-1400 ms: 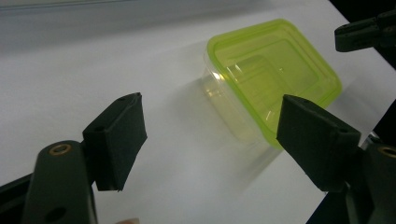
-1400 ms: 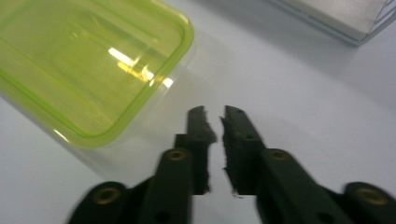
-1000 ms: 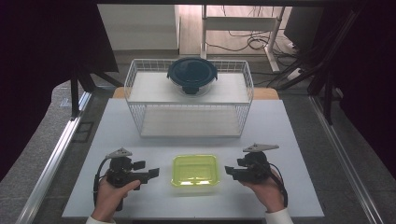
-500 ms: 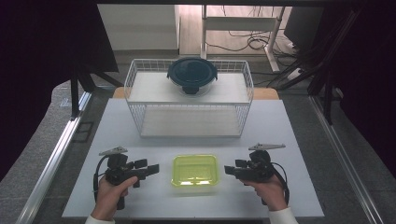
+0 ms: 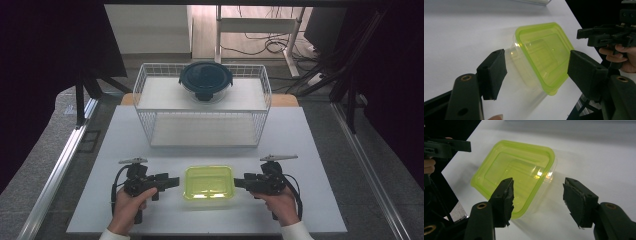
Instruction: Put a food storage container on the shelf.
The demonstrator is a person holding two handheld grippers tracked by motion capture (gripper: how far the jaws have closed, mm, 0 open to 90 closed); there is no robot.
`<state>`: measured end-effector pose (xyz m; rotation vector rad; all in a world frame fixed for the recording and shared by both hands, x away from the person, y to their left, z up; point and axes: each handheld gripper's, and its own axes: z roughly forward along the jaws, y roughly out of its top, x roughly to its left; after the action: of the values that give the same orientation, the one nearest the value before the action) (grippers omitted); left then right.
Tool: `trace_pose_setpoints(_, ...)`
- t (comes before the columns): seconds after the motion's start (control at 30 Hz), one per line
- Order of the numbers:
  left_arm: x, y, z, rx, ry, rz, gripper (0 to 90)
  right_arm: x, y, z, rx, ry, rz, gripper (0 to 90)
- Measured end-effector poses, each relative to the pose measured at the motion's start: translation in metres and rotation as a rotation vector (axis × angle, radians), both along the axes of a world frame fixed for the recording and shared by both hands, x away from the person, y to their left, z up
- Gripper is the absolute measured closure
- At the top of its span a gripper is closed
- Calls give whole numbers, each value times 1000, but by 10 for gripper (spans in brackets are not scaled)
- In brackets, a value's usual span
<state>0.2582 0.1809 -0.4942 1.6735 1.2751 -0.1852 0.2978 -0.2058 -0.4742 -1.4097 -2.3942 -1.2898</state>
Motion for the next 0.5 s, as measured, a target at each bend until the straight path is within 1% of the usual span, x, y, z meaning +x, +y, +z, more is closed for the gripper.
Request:
trace_pose_setpoints(0.07, 2, -2, -3, 4, 11, 2, 306, 1, 2, -2, 2, 12, 3, 407)
trace_pose_setpoints(0.13, 5, -3, -6, 6, 22, 1, 304, 1, 4, -4, -6, 12, 3, 408)
trace_pose_setpoints(0.17, 7, -3, -7, 2, 30, 5, 302, 2, 5, -5, 1, 15, -1, 409)
trace_pose_setpoints(0.23, 10, -4, -10, -21, 43, 1, 298, 3, 6, -7, 6, 20, -1, 410)
trace_pose_setpoints(0.3, 13, -4, -12, -26, 49, -1, 300, 5, 7, -10, 10, 30, -2, 410)
trace_pose_setpoints(0.37, 15, -6, -15, -30, 60, -2, 303, 6, 8, -14, 25, 48, -2, 411)
trace_pose_setpoints(0.43, 16, -7, -18, -43, 73, -5, 308, 7, 9, -17, 35, 64, -2, 413)
trace_pose_setpoints(0.5, 17, -8, -22, -52, 86, -13, 315, 8, 10, -20, 33, 73, -5, 419)
